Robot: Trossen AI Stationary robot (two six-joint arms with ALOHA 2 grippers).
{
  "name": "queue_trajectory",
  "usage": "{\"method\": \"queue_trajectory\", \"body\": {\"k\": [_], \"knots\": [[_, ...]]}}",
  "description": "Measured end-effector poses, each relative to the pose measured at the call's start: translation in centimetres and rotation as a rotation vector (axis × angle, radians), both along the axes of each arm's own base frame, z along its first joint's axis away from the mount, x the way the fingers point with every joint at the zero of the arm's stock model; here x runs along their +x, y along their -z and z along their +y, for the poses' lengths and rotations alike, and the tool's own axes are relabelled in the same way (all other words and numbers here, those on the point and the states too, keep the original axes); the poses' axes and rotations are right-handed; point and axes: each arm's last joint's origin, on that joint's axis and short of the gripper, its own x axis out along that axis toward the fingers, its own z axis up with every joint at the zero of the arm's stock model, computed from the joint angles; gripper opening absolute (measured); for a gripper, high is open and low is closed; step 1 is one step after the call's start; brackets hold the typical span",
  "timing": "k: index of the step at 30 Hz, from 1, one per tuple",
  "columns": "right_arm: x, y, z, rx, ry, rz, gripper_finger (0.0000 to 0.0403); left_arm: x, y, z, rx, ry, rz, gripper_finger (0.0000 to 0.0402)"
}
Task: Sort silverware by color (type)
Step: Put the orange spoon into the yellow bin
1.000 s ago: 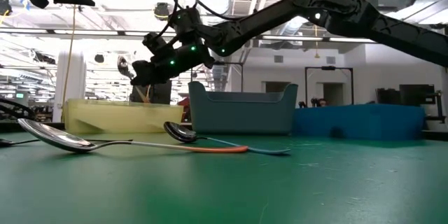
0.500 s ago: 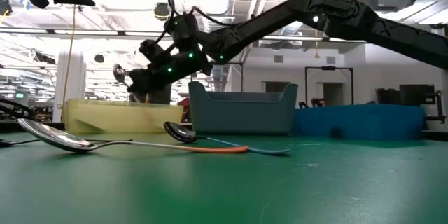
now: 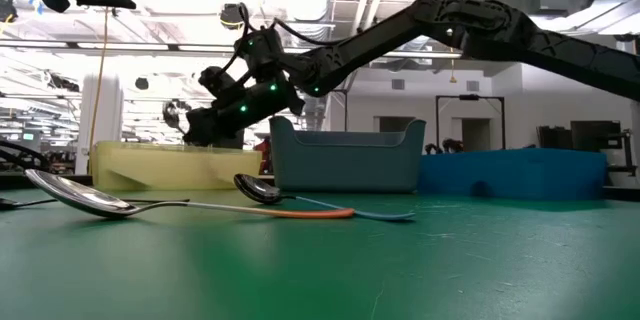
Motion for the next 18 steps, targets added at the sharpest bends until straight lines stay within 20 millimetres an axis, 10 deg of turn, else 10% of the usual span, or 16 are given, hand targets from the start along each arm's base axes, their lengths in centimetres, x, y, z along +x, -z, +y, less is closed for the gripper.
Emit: {"method": "queue_trajectory", "body": {"k": [18], "knots": [[0.07, 0.03, 0.00, 0.002, -0.005, -0.015, 0.0015, -0.01, 0.02, 0.01, 0.001, -0.002, 0.001, 0.0215]]}}
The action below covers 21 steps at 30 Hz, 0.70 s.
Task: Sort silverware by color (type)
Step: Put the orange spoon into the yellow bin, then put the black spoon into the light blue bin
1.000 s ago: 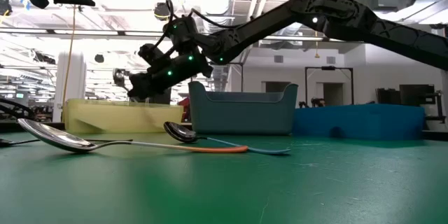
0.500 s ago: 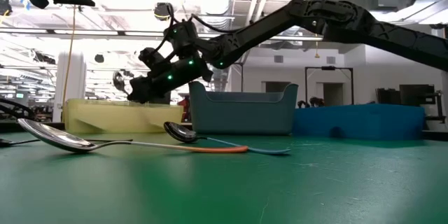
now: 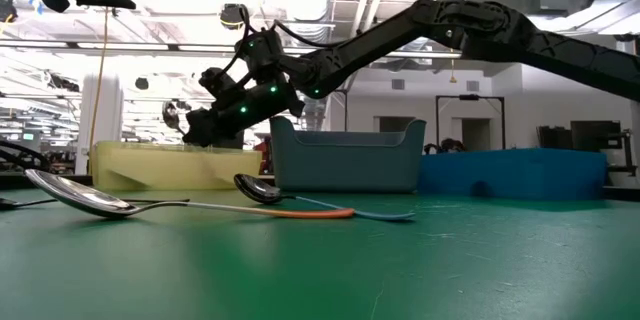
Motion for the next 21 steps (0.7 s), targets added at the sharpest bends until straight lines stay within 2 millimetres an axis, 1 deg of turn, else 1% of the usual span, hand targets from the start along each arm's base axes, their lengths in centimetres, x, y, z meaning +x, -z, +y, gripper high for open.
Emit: {"method": "queue_trajectory", "body": {"k": [8, 12, 16, 21], "knots": [[0.01, -0.03, 0.00, 0.000, 0.000, -0.003, 0.0083, 0.01, 0.01, -0.01, -0.003, 0.006, 0.001, 0.0215], [0.01, -0.03, 0.00, 0.000, 0.000, -0.004, 0.0110, -0.06, 0.13, 0.01, 0.001, 0.005, 0.017, 0.0215], [0.01, -0.03, 0.00, 0.000, 0.000, -0.004, 0.0126, -0.12, 0.25, 0.03, -0.002, 0.002, 0.019, 0.0215], [0.01, -0.03, 0.00, 0.000, -0.001, -0.004, 0.0129, -0.26, 0.46, 0.07, -0.013, -0.004, 0.012, 0.0215]]}}
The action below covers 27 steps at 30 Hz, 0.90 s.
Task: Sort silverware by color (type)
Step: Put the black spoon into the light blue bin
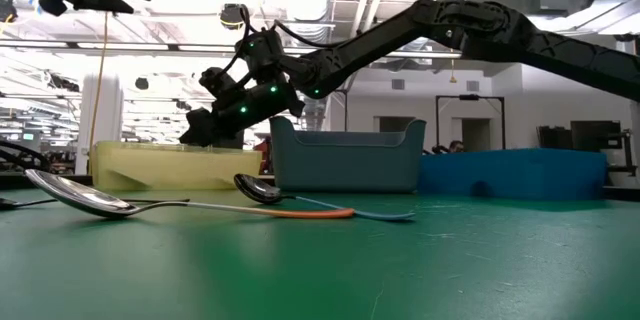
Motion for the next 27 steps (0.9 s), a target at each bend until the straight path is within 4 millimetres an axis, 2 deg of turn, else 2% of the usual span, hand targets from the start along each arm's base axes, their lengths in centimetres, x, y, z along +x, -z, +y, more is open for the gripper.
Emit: {"method": "queue_trajectory", "body": {"k": [13, 19, 27], "knots": [[0.4, -0.8, 0.8, 0.013, -0.006, -0.086, 0.0128, -0.3, 0.4, 0.1, -0.043, -0.013, -0.044, 0.0215], [0.8, -3.3, 1.2, 0.040, -0.005, -0.169, 0.0128, -0.4, 0.8, 0.1, -0.105, 0.007, -0.068, 0.0215], [0.7, -5.2, 1.5, 0.025, -0.011, -0.231, 0.0128, -0.8, 1.2, 0.2, -0.151, -0.013, -0.107, 0.0215]]}}
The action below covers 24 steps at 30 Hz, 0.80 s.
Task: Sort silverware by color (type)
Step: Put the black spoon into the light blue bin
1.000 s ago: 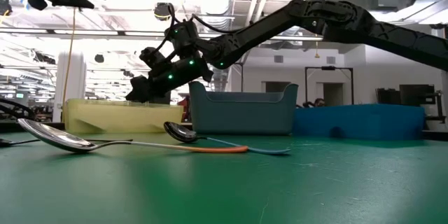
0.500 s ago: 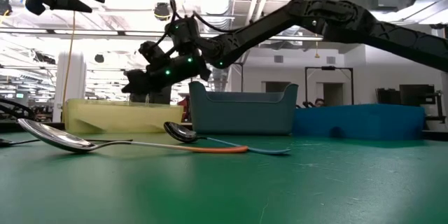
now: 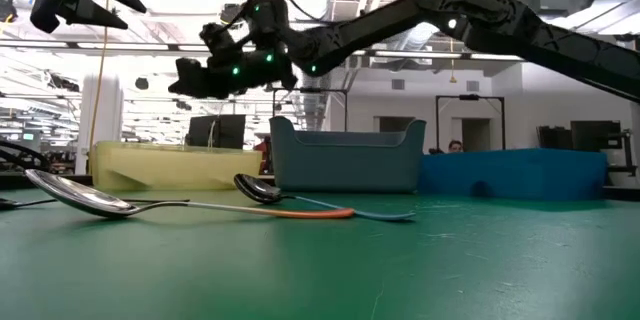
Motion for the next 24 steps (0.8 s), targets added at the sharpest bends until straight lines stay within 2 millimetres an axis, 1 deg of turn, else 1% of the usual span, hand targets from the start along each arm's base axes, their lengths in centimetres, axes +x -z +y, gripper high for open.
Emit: {"method": "queue_trajectory", "body": {"k": [6, 9, 14, 16, 18, 21, 23, 24], "knots": [[-0.6, -2.8, 0.2, -0.007, 0.000, -0.028, 0.0127, 0.1, 0.0, -0.1, -0.028, 0.014, -0.019, 0.0215], [-0.8, -3.8, 0.3, -0.012, -0.001, -0.043, 0.0127, 0.1, 0.0, -0.1, -0.038, 0.015, -0.035, 0.0215], [-1.8, -7.2, 0.5, -0.046, 0.003, -0.078, 0.0127, 0.4, -0.3, -0.2, -0.057, 0.020, -0.086, 0.0215], [-2.5, -8.8, 0.5, -0.048, 0.011, -0.057, 0.0127, 0.7, -0.7, -0.3, -0.058, 0.034, -0.111, 0.0215], [-2.9, -9.8, 0.4, -0.066, 0.021, -0.078, 0.0127, 1.1, -1.2, -0.3, -0.054, 0.049, -0.144, 0.0215], [-4.1, -12.2, 0.4, -0.070, 0.032, -0.058, 0.0127, 1.6, -2.1, -0.5, -0.033, 0.081, -0.179, 0.0215], [-4.7, -13.8, 0.4, -0.082, 0.036, -0.101, 0.0127, 1.9, -3.0, -0.6, -0.013, 0.115, -0.203, 0.0215], [-5.4, -14.9, 0.5, -0.072, 0.040, -0.098, 0.0127, 2.1, -3.4, -0.7, 0.001, 0.135, -0.214, 0.0215]]}}
